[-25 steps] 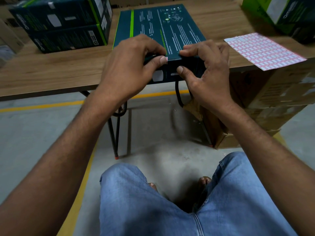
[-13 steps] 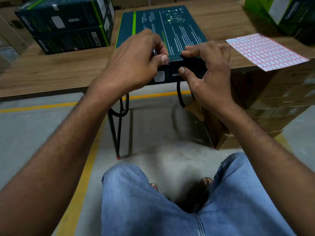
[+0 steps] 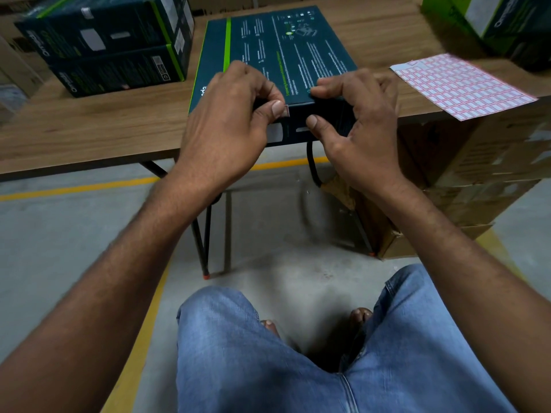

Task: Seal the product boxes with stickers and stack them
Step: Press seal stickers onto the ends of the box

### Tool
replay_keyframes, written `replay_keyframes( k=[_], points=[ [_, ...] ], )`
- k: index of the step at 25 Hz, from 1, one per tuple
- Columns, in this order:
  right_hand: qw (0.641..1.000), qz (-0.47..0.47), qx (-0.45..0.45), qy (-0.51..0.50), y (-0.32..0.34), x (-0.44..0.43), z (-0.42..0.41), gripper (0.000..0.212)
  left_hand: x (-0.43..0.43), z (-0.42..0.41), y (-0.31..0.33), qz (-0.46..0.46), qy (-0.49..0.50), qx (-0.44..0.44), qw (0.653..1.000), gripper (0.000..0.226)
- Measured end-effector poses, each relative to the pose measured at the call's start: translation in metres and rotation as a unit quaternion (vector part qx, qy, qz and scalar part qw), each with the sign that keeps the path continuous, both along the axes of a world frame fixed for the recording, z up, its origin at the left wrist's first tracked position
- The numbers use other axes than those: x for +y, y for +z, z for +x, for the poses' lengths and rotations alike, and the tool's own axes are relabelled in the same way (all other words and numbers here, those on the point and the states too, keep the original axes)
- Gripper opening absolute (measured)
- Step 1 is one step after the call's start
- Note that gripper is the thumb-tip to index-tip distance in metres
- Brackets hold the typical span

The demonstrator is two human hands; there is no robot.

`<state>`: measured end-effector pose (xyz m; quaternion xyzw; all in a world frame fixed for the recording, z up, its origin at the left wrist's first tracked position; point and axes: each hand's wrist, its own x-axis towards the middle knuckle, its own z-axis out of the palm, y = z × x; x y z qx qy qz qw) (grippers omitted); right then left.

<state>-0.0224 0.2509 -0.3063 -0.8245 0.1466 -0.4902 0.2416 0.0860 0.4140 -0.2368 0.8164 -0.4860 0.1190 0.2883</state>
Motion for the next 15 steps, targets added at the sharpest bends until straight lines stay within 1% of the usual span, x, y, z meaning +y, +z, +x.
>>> replay_keyframes(
  k=[8,15],
  points=[
    [1.0,0.0,0.002,-0.003,0.001,0.001,-0.0009,0.034,-0.0056,0.0005,-0.0047,-0.012,0.038,-0.057,0.998,0.012],
    [1.0,0.001,0.01,-0.01,0.0007,0.0027,-0.0005,0.039,-0.0035,0.003,-0.0106,-0.036,0.023,-0.135,0.99,0.023]
  ],
)
